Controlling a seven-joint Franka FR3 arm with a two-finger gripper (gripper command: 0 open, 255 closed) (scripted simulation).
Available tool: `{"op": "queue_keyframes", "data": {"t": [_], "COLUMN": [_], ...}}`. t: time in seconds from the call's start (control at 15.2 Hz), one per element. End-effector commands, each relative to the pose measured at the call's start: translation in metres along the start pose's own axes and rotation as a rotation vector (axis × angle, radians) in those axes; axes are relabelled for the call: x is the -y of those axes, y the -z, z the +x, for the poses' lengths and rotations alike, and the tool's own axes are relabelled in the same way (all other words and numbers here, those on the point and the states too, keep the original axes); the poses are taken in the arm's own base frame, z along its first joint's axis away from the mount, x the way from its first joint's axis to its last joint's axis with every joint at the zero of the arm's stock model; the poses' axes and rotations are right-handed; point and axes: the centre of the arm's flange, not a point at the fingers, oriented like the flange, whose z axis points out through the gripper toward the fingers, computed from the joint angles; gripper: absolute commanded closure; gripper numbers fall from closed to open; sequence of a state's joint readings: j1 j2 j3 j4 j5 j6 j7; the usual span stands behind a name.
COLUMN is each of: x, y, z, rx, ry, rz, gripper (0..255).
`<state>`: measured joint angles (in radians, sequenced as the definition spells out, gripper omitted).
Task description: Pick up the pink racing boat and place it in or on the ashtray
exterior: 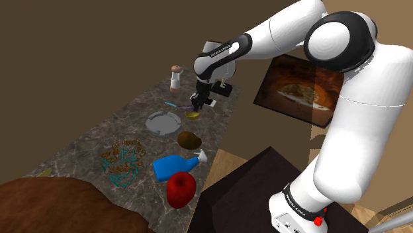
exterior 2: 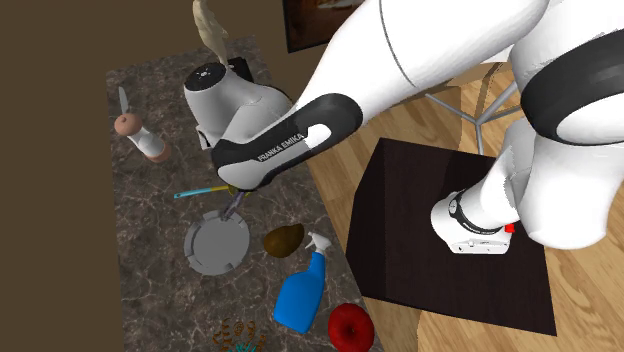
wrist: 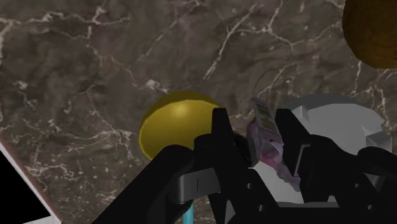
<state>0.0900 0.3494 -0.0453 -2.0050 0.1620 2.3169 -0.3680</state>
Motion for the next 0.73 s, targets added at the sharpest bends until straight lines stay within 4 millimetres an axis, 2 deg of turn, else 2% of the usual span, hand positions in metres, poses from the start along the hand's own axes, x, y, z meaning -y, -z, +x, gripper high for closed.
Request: {"op": "queue_keyframes", "data": {"t": [0.0,0.46,0.66], "x": [0.022,0.09,0.089], "y": [-0.002,-0.008,-0.024], "z": [0.018,0.081,0.081], "rx": [0.0,0.0,0.0], "ry": [-0.002,-0.002,-0.002], "rz": [0.0,0.0,0.0], "gripper": [255,255,255]}}
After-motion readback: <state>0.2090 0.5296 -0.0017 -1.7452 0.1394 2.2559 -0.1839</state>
